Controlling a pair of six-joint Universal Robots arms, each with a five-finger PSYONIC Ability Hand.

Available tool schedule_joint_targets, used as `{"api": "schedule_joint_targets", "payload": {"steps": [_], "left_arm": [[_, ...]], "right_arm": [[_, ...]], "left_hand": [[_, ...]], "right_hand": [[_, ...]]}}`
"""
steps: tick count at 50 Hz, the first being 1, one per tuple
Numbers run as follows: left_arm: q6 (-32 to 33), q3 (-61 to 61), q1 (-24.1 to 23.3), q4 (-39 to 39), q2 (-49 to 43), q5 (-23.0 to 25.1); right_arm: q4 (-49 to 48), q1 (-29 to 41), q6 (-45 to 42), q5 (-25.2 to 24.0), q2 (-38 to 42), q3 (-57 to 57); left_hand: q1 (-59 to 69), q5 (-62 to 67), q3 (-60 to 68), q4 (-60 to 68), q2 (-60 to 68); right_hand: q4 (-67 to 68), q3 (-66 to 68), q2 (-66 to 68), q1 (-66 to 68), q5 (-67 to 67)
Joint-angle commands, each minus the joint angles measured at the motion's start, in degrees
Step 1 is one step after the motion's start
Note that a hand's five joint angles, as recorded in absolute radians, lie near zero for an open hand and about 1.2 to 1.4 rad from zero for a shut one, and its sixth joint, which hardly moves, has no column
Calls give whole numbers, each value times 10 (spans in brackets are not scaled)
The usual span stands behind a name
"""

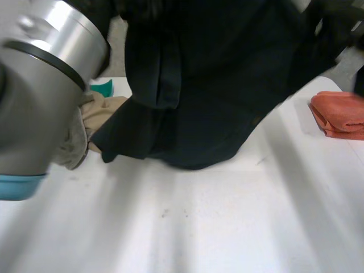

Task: Fold the laundry.

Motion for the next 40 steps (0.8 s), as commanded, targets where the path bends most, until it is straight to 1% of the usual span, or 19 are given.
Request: {"api": "schedule_joint_targets", "payload": {"steps": [1,7,13,15,22,25,26,28,29,30,31,33,34,35,36,37,38,39,40], "left_arm": [[-28,5,0,0,75,-2],[-41,7,0,-1,107,-13],[-42,6,4,-1,96,-10],[-42,6,11,-1,88,-9],[-43,20,75,5,-33,0],[-43,45,94,6,-108,1],[-43,52,97,6,-129,1],[-41,78,105,13,-188,4],[-41,86,108,19,-207,6],[-42,96,112,26,-226,6],[-43,115,120,45,-263,10],[-42,135,129,67,-296,16],[-42,143,133,79,-313,20],[-42,164,139,101,-344,28],[-42,175,141,113,-358,33],[-42,187,142,123,-371,37],[-42,200,142,131,-384,41],[-42,225,143,143,-403,42],[-42,236,144,147,-411,42]], "right_arm": [[13,-1,-14,13,-42,-86],[68,-1,-24,15,-48,-164],[75,-1,-26,15,-39,-180],[76,2,-27,15,-17,-179],[76,31,-57,28,82,-189],[68,66,-100,66,149,-203],[60,78,-128,91,186,-211],[40,91,-157,117,221,-218],[23,96,-171,129,238,-222],[-18,105,-198,151,268,-225],[-42,110,-209,160,283,-227],[-93,120,-227,171,312,-226],[-145,130,-244,176,340,-224],[-170,136,-251,175,353,-224],[-196,139,-257,173,367,-224],[-220,142,-260,172,382,-225],[-261,147,-269,171,412,-227],[-278,148,-273,171,424,-229],[-292,149,-276,171,434,-230]], "left_hand": [[164,145,117,111,113],[164,145,117,111,113],[164,145,117,111,113],[164,145,117,111,113],[164,145,117,111,113],[164,145,117,111,113],[164,145,117,111,113],[164,145,117,111,113],[164,145,117,111,113],[164,145,117,111,113],[164,145,117,111,113],[164,145,117,111,113],[164,145,117,111,113],[164,145,117,111,113],[74,56,28,21,23],[-105,-123,-151,-158,-156],[-333,-352,-380,-386,-385],[-536,-555,-583,-589,-587],[-479,-498,-526,-532,-530]], "right_hand": [[120,119,128,234,142],[120,119,128,234,142],[120,119,128,234,142],[120,119,128,234,142],[120,119,128,234,142],[120,119,128,234,142],[120,119,128,234,142],[120,119,128,234,142],[120,119,128,234,142],[120,119,128,234,142],[120,119,128,234,142],[120,119,128,234,142],[120,119,128,234,142],[120,119,128,234,142],[69,68,77,183,91],[-146,-147,-139,-32,-124],[-580,-581,-572,-466,-558],[-580,-581,-572,-466,-558],[-580,-581,-572,-466,-558]]}}
